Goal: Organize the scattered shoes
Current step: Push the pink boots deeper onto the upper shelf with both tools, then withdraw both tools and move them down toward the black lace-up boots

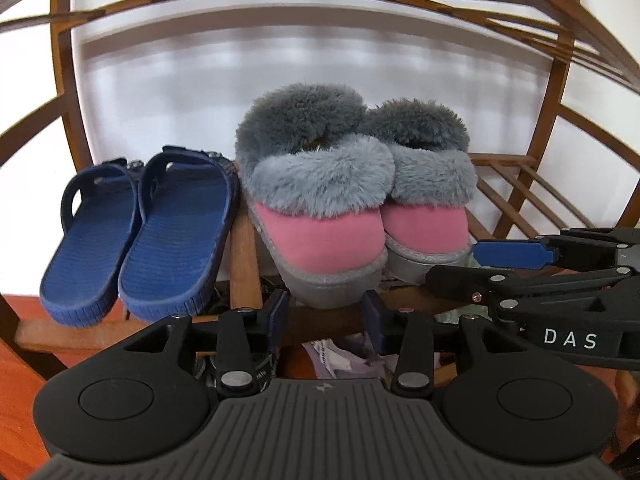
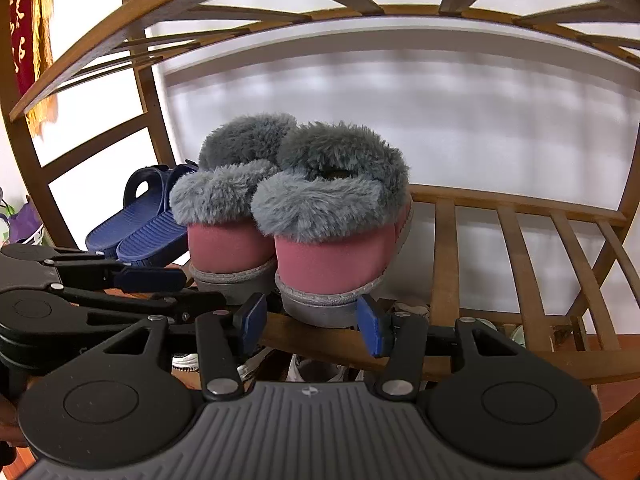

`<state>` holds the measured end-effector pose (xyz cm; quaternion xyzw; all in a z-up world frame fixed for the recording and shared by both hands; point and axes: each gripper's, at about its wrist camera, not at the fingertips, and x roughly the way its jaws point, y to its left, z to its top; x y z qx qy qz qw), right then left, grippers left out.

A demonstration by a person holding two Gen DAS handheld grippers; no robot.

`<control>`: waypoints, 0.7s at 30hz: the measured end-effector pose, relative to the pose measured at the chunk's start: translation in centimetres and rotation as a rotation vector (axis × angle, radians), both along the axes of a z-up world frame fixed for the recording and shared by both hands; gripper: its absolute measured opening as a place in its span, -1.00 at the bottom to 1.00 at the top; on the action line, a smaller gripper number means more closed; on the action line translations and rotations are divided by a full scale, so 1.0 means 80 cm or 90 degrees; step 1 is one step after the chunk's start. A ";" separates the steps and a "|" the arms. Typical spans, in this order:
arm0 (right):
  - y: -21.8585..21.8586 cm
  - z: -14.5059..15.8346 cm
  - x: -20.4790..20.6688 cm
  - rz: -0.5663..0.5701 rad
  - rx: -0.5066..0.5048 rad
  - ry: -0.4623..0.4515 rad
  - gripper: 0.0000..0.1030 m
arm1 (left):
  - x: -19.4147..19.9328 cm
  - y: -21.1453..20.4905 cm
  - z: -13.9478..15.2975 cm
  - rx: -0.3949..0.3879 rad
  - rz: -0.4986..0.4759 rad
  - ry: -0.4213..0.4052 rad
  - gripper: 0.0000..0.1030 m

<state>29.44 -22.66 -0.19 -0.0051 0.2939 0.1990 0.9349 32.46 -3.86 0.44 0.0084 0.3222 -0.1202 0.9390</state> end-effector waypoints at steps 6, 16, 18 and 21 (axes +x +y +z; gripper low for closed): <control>-0.002 0.009 -0.019 -0.018 0.000 0.002 0.32 | -0.019 0.004 0.005 -0.010 0.003 -0.001 0.20; -0.023 0.022 -0.069 -0.066 0.004 -0.003 0.69 | -0.054 0.003 0.005 -0.023 -0.012 0.007 0.57; -0.029 0.023 -0.080 -0.078 0.006 -0.001 0.69 | -0.062 0.002 0.004 -0.028 -0.019 0.013 0.63; -0.036 0.023 -0.094 -0.093 0.007 0.001 0.71 | -0.071 -0.001 0.003 -0.033 -0.028 0.022 0.68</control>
